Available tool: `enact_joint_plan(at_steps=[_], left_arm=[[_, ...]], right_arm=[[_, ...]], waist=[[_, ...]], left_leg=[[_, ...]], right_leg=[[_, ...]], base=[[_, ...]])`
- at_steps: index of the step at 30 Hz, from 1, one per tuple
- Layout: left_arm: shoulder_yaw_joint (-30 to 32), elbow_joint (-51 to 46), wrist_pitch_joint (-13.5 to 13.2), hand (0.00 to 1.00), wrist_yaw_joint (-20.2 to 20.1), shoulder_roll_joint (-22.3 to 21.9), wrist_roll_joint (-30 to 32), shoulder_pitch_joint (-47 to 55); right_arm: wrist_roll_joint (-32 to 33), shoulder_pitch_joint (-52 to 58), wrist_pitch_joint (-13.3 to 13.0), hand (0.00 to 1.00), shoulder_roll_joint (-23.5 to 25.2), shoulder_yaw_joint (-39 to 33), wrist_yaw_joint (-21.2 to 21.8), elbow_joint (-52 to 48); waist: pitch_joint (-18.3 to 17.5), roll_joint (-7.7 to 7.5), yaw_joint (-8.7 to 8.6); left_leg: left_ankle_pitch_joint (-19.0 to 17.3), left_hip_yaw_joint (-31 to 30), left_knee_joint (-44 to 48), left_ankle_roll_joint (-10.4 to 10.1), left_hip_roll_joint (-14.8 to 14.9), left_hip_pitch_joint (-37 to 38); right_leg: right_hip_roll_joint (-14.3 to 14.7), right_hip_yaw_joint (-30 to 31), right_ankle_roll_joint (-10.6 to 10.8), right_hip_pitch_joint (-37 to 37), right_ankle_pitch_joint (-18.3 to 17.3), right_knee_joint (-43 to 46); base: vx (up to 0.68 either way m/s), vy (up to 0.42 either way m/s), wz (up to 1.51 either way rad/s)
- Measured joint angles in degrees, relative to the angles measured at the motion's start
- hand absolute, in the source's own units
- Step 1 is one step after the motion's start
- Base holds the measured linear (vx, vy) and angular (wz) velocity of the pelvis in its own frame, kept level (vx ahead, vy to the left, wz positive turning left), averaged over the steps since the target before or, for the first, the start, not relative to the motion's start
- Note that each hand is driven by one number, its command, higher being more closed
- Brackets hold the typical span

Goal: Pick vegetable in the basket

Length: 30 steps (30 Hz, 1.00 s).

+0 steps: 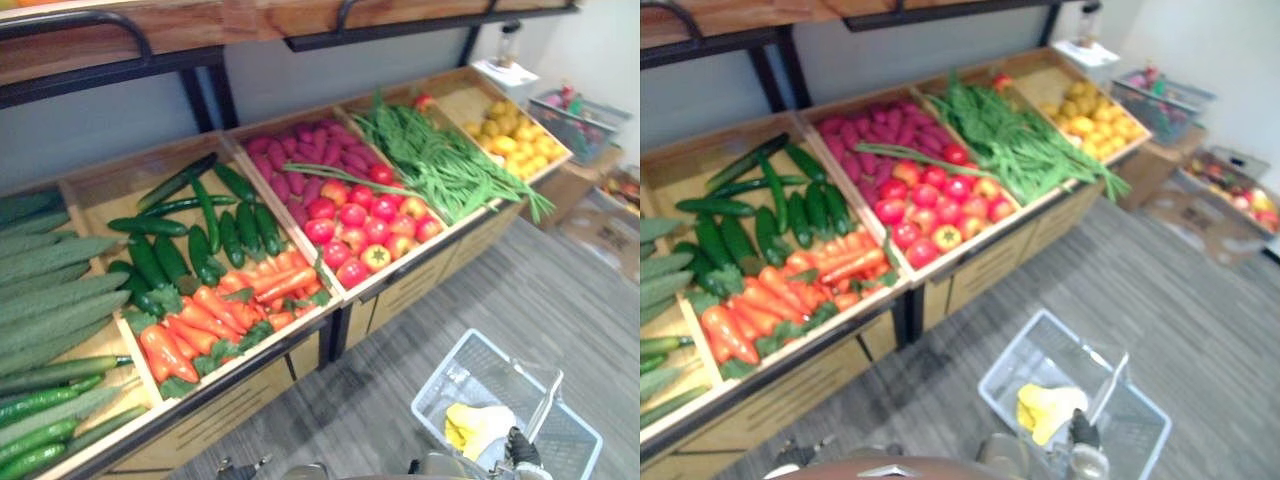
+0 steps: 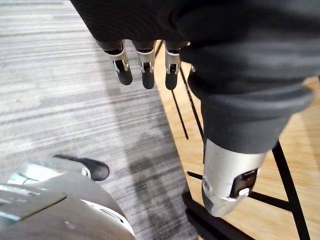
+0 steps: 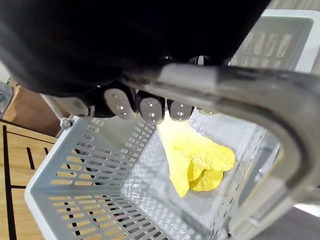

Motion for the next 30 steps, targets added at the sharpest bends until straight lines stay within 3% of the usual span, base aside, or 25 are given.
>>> enact_joint_plan(at_steps=[2,4,5,6,7,8,10,13,15,18,22,24,28,30], left_arm=[[1.21,0.0,0.0,0.0,0.0,-0.17,0.0,-0.04],[1.82,-0.05,-0.04,0.0,0.0,-0.33,0.02,-0.05],[2.18,-0.49,-0.05,0.0,-0.02,0.23,0.03,0.3],[2.34,-0.48,-0.05,0.0,-0.02,1.07,0.06,0.44],[2.16,-0.21,-0.02,0.0,-0.12,0.1,0.07,-0.49],[2.36,-0.28,-0.05,0.0,-0.07,-1.4,0.06,-0.63],[2.3,-0.31,-0.05,0.0,-0.03,-1.63,0.07,-0.63],[2.33,0.2,-0.05,0.0,0.02,-1.82,0.06,-1.33],[3.07,0.7,0.03,0.0,0.14,-2.01,-0.09,-0.97],[4.1,0.64,-0.04,0.0,0.44,-2.07,-1.26,0.68],[4.35,-0.02,-0.06,0.0,1.38,-2.04,-1.37,2.36],[2.67,-0.03,-0.1,0.0,2.03,-1.31,-2.66,2.17],[1.48,-0.11,-0.15,0.0,2.93,-2.04,-3.49,2.0],[1.7,-5.15,-0.18,0.0,5.94,-3.61,-3.71,2.19]], right_arm=[[0.03,0.17,0.07,1.0,0.48,-0.14,-0.36,-0.07],[0.05,1.04,0.27,1.0,1.03,-0.07,-0.37,-1.08],[0.04,1.61,0.57,1.0,2.12,0.07,-0.37,-1.86],[0.01,1.95,0.59,1.0,2.68,0.11,-0.35,-2.03],[0.0,1.81,0.87,1.0,2.45,0.12,-0.37,-2.05],[-0.05,1.76,0.87,1.0,1.4,0.44,-0.28,-2.87],[-0.05,2.51,0.99,1.0,0.27,1.72,-0.24,-4.01],[-0.09,2.08,1.07,1.0,-0.26,2.9,0.33,-3.9],[-0.06,1.7,1.1,1.0,-0.95,3.38,0.57,-2.41],[-0.04,1.52,1.07,1.0,-1.75,5.63,0.63,-0.69],[-0.02,1.73,0.99,1.0,-1.33,7.78,0.65,0.21],[-0.02,2.26,0.81,1.0,-1.73,7.57,0.67,0.51],[-0.01,2.37,0.58,1.0,-3.42,6.75,0.66,0.57],[0.01,2.77,0.46,1.0,-4.47,5.96,0.52,0.59]], waist=[[0.04,-0.09,-0.01],[0.01,-0.58,0.51],[-0.19,-2.05,0.69],[-0.36,-2.75,0.62],[-0.31,-1.23,0.93],[-0.13,0.64,1.45],[-0.24,1.38,1.13],[-0.16,1.92,1.18],[-0.31,2.47,0.96],[-0.86,2.94,0.78],[-0.27,1.08,0.26],[-0.42,0.23,-0.34],[-0.31,2.09,-0.47],[-0.85,3.55,-0.68]], left_leg=[[-0.44,-2.72,0.37,-1.53,1.35,-0.15],[-1.93,-6.84,0.78,-4.09,3.3,-0.32],[-2.88,-9.25,0.79,-6.12,3.65,-0.73],[-3.28,-9.86,0.71,-6.86,4.08,-0.88],[-3.07,-8.51,0.76,-6.83,7.77,-1.31],[-0.62,-7.36,0.85,-7.12,9.76,-2.11],[2.89,-7.35,-0.95,-10.84,10.51,-2.09],[5.63,-7.72,-5.32,-14.07,11.89,-2.83],[9.79,-7.28,-7.4,-13.27,12.96,-2.97],[11.35,-4.76,-7.25,-13.22,13.9,-2.61],[12.44,-2.04,-1.8,-12.52,12.95,-4.6],[14.98,3.54,-1.52,-10.18,11.63,-5.11],[16.56,6.89,-6.34,-9.63,11.46,-3.11],[16.89,8.67,-10.91,-9.78,11.11,-1.55]], right_leg=[[-0.11,1.78,0.12,-0.1,0.14,-3.93],[-0.84,4.84,-0.89,0.3,3.73,-10.31],[-1.63,6.79,-2.5,1.33,12.67,-13.31],[-1.67,7.84,0.62,2.05,11.17,-12.64],[1.06,8.08,0.38,2.77,8.5,-11.79],[2.84,7.72,-0.81,1.96,6.86,-9.38],[2.81,6.62,-0.32,1.96,0.91,-6.1],[3.3,2.58,0.19,3.3,-6.08,-9.28],[4.83,0.58,-0.23,4.25,-5.86,-10.72],[5.95,-0.53,-0.78,6.36,-5.61,-12.7],[5.21,-2.2,-1.41,9.46,-5.03,-14.79],[3.79,-3.75,-1.41,10.7,-5.02,-15.45],[4.12,-3.86,-1.5,10.65,-4.62,-16.02],[4.2,-3.74,-1.14,9.93,-4.28,-16.36]], base=[[0.18,-0.324,0.92],[0.2,-0.535,1.04],[0.13,-0.444,1.04],[0.13,-0.591,1.12],[0.12,-0.483,0.9],[0.13,-0.542,0.89],[0.09,-0.337,0.76],[0.02,-0.249,0.5],[-0.06,-0.204,0.43],[-0.01,-0.07,0.21],[-0.01,-0.006,0.25],[-0.03,0.007,0.43],[-0.03,0.012,0.08],[-0.02,0.056,-0.02]])
